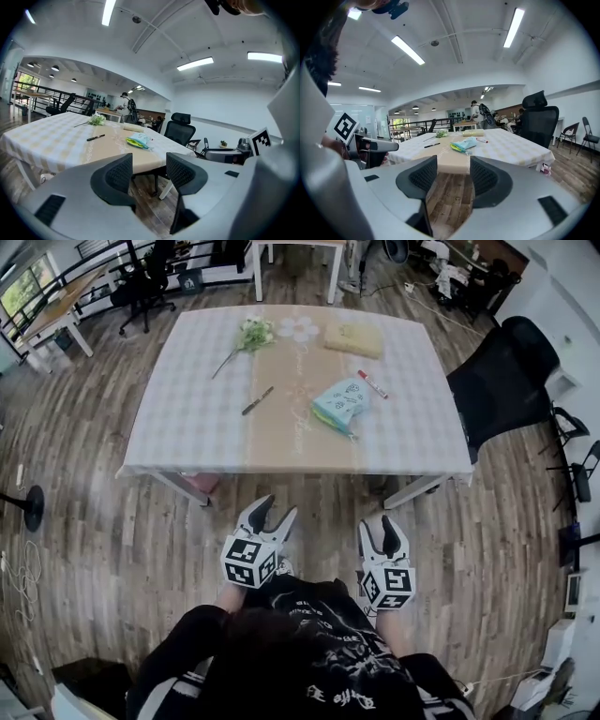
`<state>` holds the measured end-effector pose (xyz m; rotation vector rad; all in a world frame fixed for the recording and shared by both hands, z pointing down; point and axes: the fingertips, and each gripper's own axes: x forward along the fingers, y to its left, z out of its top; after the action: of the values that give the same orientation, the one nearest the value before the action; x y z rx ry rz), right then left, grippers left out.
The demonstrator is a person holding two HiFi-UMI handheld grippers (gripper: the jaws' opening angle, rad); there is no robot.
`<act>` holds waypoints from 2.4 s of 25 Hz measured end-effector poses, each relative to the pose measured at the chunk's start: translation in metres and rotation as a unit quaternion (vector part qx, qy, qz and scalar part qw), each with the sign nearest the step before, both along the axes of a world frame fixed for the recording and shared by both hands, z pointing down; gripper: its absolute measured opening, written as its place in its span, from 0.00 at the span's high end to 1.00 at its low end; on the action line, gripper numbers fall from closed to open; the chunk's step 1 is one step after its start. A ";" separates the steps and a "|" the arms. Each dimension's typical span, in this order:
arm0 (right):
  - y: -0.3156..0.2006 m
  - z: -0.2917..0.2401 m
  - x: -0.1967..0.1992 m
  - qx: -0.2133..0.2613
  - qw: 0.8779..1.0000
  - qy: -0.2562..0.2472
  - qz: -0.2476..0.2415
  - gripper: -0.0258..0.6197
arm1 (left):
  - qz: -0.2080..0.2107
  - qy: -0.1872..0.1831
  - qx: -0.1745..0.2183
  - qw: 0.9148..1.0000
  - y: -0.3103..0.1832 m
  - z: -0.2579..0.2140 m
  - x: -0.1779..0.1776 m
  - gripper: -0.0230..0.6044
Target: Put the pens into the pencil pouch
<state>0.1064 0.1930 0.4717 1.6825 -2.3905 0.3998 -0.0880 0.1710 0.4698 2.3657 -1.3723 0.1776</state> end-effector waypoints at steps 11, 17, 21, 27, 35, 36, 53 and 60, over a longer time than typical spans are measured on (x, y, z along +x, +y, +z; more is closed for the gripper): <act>-0.044 0.013 0.003 -0.016 1.000 -0.003 0.009 0.64 | -0.015 0.014 -0.018 1.000 -0.040 0.016 -0.013 0.61; -0.107 0.015 0.017 -0.015 1.000 0.011 -0.012 0.64 | -0.046 0.009 -0.021 0.999 -0.085 0.020 -0.011 0.61; -0.162 0.013 0.033 -0.012 0.999 0.024 -0.028 0.64 | -0.066 0.000 -0.027 0.997 -0.124 0.023 -0.001 0.61; -0.241 0.010 0.067 -0.003 0.999 0.030 -0.033 0.64 | -0.099 -0.003 -0.033 0.995 -0.187 0.026 0.017 0.61; -0.329 0.011 0.102 -0.004 0.997 0.030 -0.069 0.64 | -0.155 0.012 -0.042 0.987 -0.249 0.026 0.046 0.61; -0.338 0.010 0.106 -0.004 0.997 0.030 -0.075 0.64 | -0.164 0.012 -0.042 0.986 -0.254 0.025 0.048 0.61; -0.464 0.047 0.111 -0.061 0.985 0.084 -0.139 0.65 | -0.240 -0.013 -0.047 0.969 -0.294 0.025 0.034 0.61; -0.500 0.085 0.106 -0.117 0.979 0.098 -0.134 0.65 | -0.238 -0.031 -0.060 0.969 -0.304 0.023 0.012 0.61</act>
<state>0.2126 -0.3069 0.5566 1.2199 -2.2809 0.4298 -0.0761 -0.1327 0.4925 1.8825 -1.8558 0.1915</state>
